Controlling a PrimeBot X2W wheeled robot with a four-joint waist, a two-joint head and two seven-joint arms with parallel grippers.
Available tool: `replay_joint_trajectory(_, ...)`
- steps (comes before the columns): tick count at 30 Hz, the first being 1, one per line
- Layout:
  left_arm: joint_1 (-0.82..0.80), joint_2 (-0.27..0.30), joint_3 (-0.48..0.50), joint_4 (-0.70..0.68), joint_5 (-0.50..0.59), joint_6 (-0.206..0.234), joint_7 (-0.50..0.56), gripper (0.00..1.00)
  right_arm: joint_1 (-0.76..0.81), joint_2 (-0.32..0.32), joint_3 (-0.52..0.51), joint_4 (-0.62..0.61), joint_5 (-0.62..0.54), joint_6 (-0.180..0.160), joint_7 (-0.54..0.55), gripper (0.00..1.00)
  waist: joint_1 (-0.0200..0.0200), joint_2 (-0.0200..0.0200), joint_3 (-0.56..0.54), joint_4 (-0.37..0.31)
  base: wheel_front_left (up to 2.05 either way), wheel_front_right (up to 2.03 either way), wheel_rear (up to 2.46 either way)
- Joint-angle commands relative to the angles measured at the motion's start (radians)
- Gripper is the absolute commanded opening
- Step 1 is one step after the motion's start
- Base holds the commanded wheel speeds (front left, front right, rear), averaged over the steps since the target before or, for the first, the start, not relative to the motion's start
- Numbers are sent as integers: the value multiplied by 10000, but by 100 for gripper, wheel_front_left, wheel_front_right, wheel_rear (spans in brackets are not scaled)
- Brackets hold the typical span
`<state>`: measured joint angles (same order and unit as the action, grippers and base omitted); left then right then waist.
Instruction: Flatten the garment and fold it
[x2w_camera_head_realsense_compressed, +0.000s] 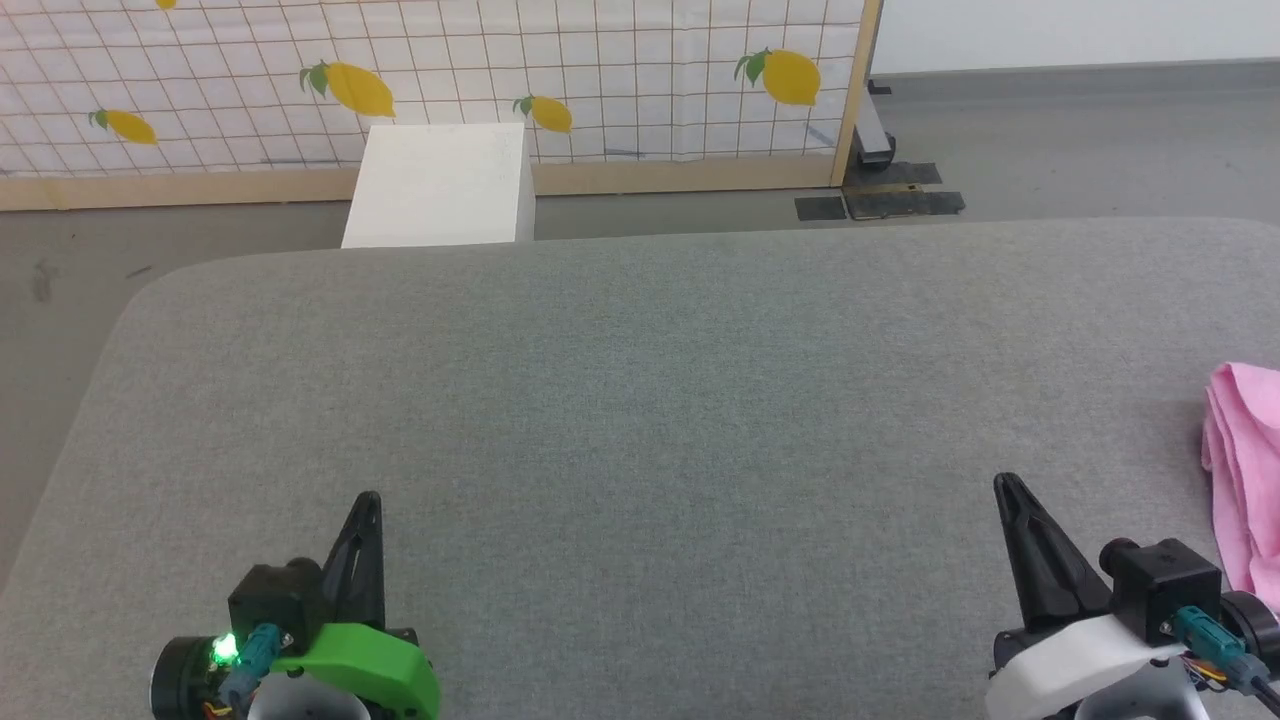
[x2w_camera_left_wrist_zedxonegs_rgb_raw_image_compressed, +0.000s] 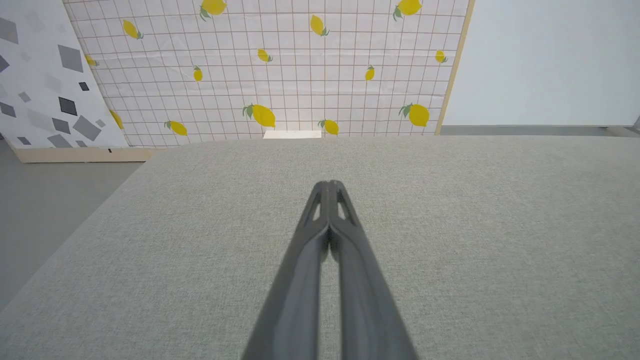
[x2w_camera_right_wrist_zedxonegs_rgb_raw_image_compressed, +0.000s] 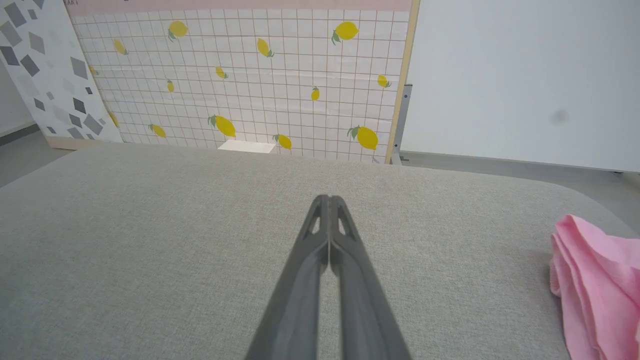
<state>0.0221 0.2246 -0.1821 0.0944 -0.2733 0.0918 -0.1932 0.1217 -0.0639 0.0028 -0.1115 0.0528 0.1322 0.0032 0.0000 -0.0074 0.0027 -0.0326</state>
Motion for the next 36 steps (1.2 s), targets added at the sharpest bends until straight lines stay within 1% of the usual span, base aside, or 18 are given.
replay_joint_trajectory(1, -55, -80, 87, -50, 137, -73, 61, 0, -217, 33, -5, 58, -84, -4, -9, 0, 0, 20, 0, 5, 0, 0, 0)
replay_joint_trajectory(36, -118, -710, 744, -389, 1121, -393, 770, 0, -596, 72, -13, 458, -253, -8, -17, 0, 0, 40, -10, 127, 0, 0, 0)
